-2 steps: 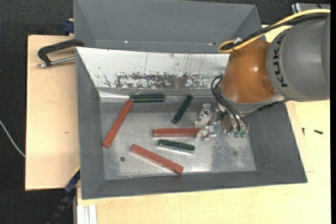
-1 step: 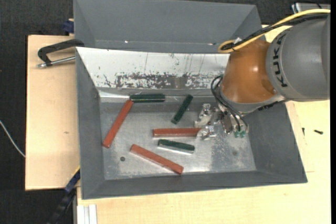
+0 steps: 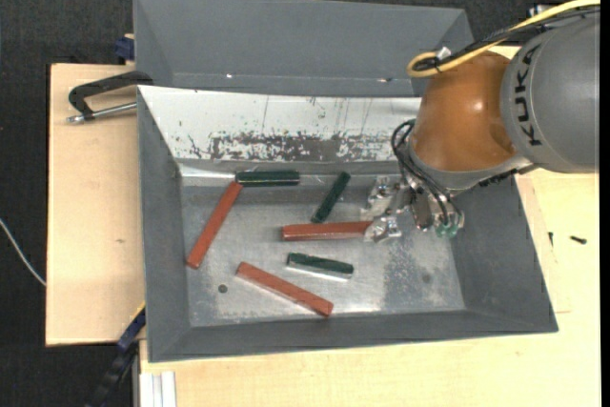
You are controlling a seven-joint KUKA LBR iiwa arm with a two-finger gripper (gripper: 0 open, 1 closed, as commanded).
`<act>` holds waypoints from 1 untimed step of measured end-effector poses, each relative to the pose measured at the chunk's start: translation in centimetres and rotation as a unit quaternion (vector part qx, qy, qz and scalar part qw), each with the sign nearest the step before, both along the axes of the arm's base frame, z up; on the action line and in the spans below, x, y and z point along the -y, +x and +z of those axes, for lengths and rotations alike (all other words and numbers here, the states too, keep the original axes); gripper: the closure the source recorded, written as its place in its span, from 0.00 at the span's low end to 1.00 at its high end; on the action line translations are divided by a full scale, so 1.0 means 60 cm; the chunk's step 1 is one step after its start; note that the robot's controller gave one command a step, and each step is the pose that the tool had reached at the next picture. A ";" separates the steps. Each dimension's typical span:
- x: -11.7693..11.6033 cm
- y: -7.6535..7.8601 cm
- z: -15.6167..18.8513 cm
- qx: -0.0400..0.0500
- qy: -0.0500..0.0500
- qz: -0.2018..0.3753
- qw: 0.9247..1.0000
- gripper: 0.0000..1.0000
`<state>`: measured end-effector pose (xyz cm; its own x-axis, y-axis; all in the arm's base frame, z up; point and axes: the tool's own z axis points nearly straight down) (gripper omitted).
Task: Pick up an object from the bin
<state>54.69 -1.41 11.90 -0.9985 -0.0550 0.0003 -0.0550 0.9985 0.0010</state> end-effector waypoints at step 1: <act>-0.022 -0.015 0.191 0.003 0.000 0.021 1.000 1.00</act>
Offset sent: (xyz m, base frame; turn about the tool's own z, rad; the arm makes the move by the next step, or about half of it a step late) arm 0.0000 0.0000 0.0000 0.0000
